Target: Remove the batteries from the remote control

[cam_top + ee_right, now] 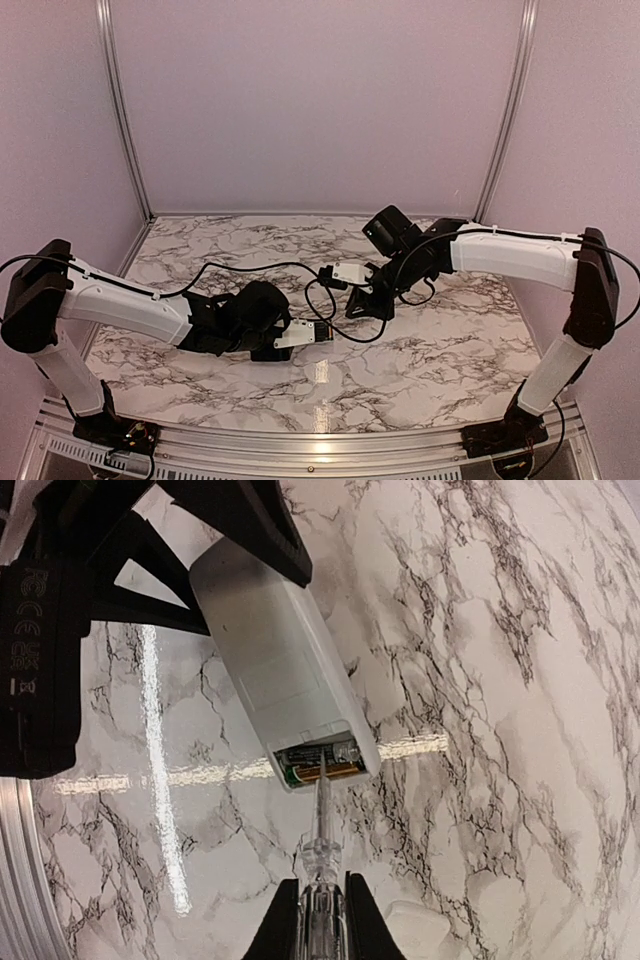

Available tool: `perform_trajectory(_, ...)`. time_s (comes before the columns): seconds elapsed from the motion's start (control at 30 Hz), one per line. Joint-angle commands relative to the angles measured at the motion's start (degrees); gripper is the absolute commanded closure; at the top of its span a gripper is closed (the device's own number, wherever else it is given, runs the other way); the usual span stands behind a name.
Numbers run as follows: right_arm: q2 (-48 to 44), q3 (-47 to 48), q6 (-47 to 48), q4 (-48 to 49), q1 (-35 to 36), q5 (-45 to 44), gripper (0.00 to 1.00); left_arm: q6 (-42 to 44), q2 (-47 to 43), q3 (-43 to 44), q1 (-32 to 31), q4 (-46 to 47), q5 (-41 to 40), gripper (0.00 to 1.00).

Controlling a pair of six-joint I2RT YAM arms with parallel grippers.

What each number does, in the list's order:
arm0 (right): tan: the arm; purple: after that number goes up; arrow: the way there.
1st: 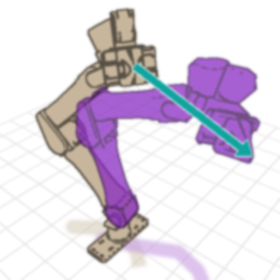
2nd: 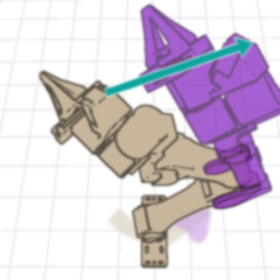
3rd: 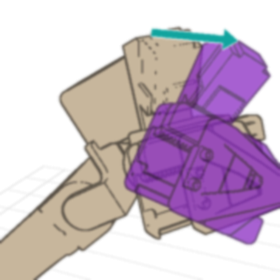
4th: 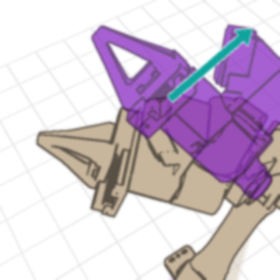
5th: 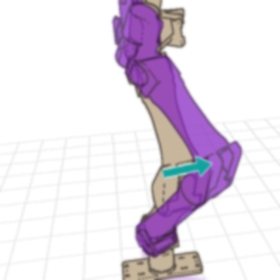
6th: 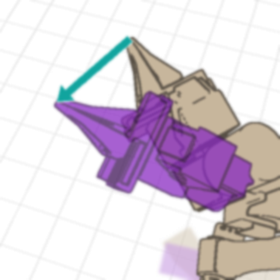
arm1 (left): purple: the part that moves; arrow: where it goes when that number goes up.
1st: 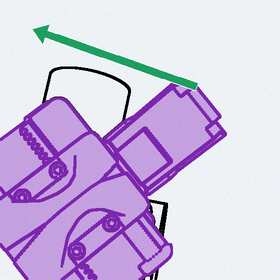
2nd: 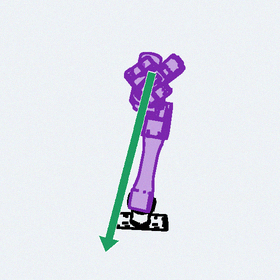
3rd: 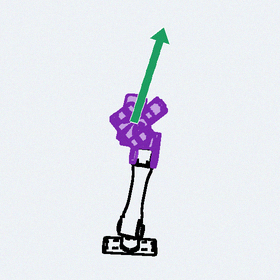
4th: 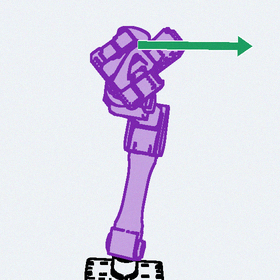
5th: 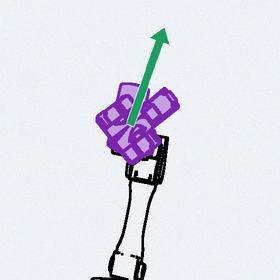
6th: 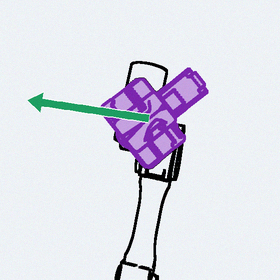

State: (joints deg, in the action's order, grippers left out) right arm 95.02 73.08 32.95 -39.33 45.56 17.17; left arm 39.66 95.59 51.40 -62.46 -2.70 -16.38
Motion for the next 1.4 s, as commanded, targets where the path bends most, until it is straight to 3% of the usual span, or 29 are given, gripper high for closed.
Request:
perform_trajectory(0.0,1.7,3.0,-1.2,0.8,-0.6,-1.3,1.0,-1.3,-0.8,2.0,0.2,-0.7,1.2,0.62)
perform_trajectory(1.37,0.9,2.1,-7.0,2.5,-2.1,1.0,1.0,-1.6,1.2,4.0,0.2,-2.0,-0.1,0.62)
